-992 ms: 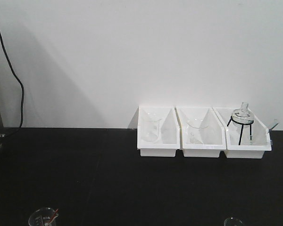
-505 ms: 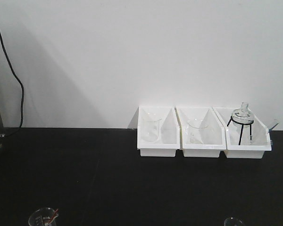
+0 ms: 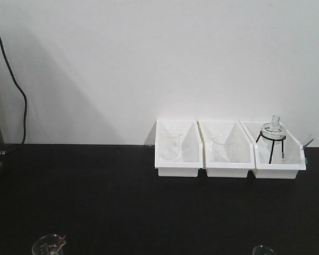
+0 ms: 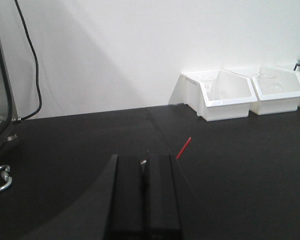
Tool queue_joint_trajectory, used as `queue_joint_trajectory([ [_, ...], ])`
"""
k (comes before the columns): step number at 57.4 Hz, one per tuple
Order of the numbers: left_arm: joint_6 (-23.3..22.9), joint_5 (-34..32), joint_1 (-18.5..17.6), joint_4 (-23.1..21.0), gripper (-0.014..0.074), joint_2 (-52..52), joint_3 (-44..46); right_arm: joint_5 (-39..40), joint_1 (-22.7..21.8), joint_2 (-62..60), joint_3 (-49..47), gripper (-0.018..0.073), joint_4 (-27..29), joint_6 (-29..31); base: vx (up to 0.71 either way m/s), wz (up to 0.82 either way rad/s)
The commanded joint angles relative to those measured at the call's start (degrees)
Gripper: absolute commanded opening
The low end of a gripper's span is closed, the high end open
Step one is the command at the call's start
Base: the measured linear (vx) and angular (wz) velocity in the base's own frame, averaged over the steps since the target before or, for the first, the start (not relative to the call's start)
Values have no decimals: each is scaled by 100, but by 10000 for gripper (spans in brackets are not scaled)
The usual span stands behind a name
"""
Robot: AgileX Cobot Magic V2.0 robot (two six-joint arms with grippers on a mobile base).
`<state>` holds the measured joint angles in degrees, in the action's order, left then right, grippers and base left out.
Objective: Sort red and green spoons into left cabinet
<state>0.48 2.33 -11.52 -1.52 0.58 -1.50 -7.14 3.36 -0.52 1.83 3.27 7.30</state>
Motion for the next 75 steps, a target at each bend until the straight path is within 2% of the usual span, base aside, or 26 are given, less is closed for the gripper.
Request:
queue_joint_trajectory([
  [1,-48,-761,-9,-22,-6,111,-54,583,-35,-68,23,-4,-22,12,0,0],
  [10,-127,-1554,-9,-24,-6,111,-40,1708,-35,-68,2,-4,163,-203,0,0],
  [14,-334,-1821,-9,-29,-6,111,27,1988,-35,-68,-145,-4,271,-290,0,0],
  [19,-689,-1584,-15,-29,-6,84,257,1772,-35,-44,-532,-4,233,-269,0,0],
  [24,-784,-1180,-15,-17,-6,-129,666,1277,-35,207,-1164,-4,32,-94,0,0],
  [29,-612,-1001,-15,32,-6,-763,1154,981,-35,943,-1887,-4,-183,83,0,-1],
  [39,-48,-1127,-15,20,-6,-2604,2256,1101,-35,2841,-3031,-4,-191,96,0,0],
  [47,-4,-1352,-15,20,-6,-4048,2927,1140,-35,4175,-3674,-4,-180,96,0,0],
  [60,-190,-1857,-38,13,-3,-5289,3433,1460,-35,5163,-3900,0,-173,100,0,0],
  [67,-190,-2185,-38,19,22,-5500,3432,1575,-35,5298,-3900,17,-173,100,0,0],
  [75,-190,-2204,-38,19,81,-5564,3432,1686,-35,5298,-3900,78,-186,100,0,0],
])
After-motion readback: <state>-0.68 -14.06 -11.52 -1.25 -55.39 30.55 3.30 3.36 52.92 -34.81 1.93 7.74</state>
